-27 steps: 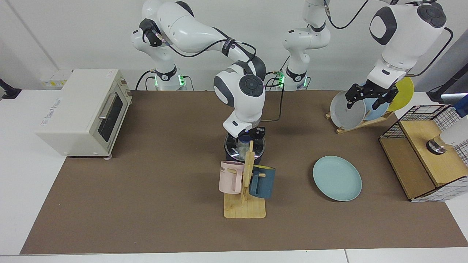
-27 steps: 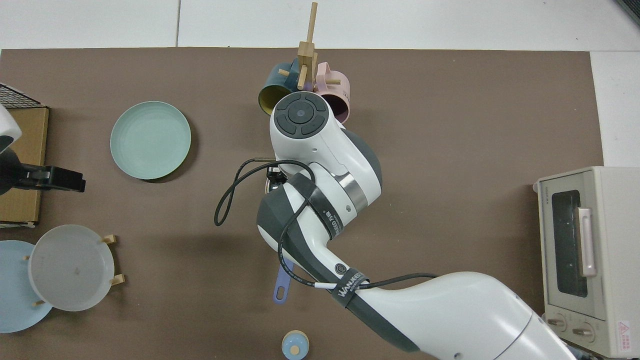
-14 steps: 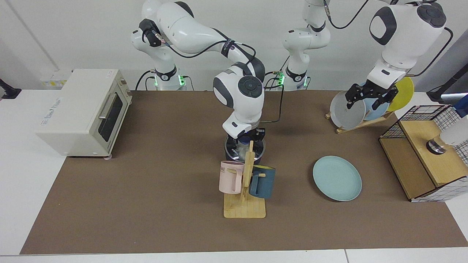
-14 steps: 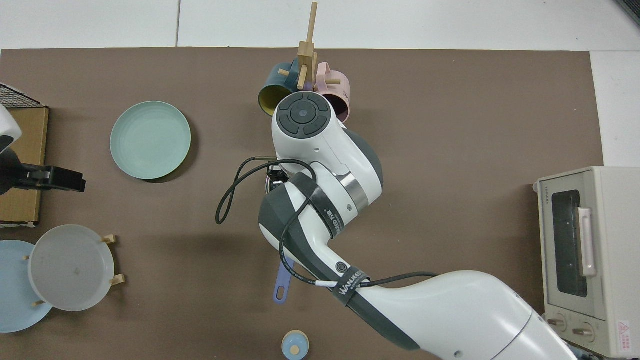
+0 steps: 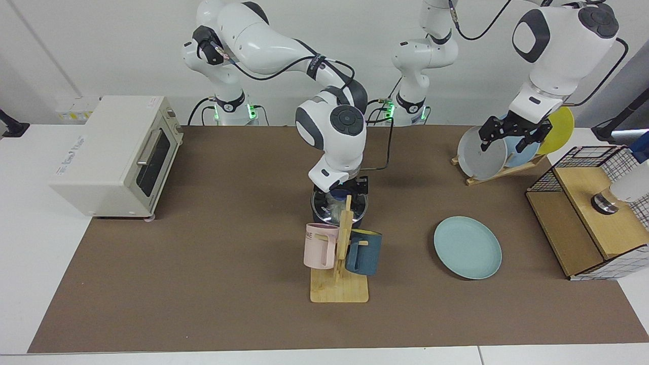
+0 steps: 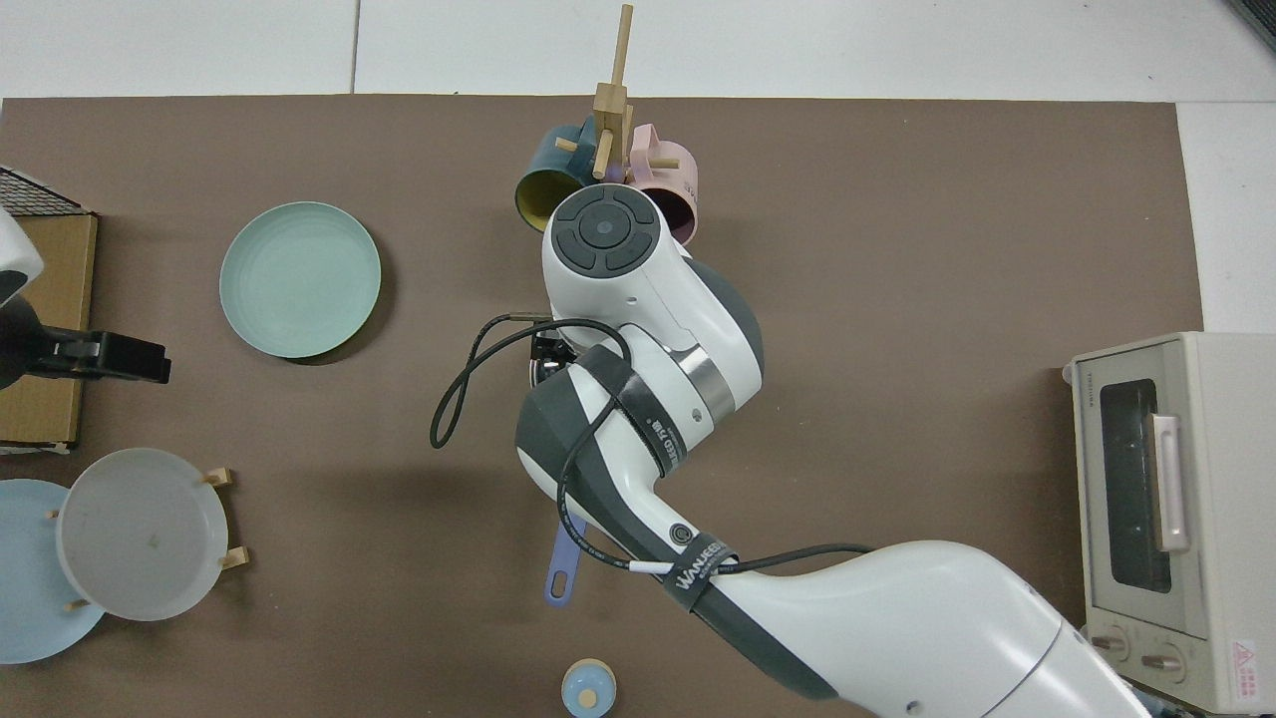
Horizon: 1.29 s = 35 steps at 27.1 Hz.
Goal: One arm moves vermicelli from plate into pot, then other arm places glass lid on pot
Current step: 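Lower the glass lid onto the saucepan with the right gripper, then open the right gripper and lift it away from the lid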
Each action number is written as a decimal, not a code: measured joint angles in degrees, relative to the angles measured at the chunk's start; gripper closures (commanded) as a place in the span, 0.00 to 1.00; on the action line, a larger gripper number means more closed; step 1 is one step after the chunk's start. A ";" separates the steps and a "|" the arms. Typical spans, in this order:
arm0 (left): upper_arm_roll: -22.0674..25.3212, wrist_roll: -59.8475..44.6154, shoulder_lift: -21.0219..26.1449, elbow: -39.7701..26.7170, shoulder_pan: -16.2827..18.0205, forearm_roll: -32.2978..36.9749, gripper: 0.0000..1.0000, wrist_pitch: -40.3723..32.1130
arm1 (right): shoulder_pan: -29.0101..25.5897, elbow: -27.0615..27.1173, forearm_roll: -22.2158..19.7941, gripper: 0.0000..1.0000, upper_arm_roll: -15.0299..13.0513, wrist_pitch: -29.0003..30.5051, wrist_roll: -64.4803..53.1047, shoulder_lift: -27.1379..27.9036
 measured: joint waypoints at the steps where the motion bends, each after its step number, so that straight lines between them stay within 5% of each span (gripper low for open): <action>1: 0.00 0.00 0.00 0.00 0.00 0.00 0.00 0.00 | 0.00 0.00 0.00 0.00 0.01 -0.05 -0.13 -0.07; 19: 0.00 0.00 0.00 0.00 0.00 0.00 0.00 0.00 | -1.69 0.25 0.30 0.00 0.00 -6.09 -3.99 -6.65; 30: 0.00 0.00 0.00 0.00 0.00 0.00 0.00 0.00 | -14.46 0.25 3.28 0.00 -0.60 -7.82 -19.74 -12.35; 35: 0.00 0.00 0.00 0.00 0.00 0.00 0.00 0.00 | -18.18 -0.02 3.45 0.00 -4.25 -9.37 -29.18 -13.53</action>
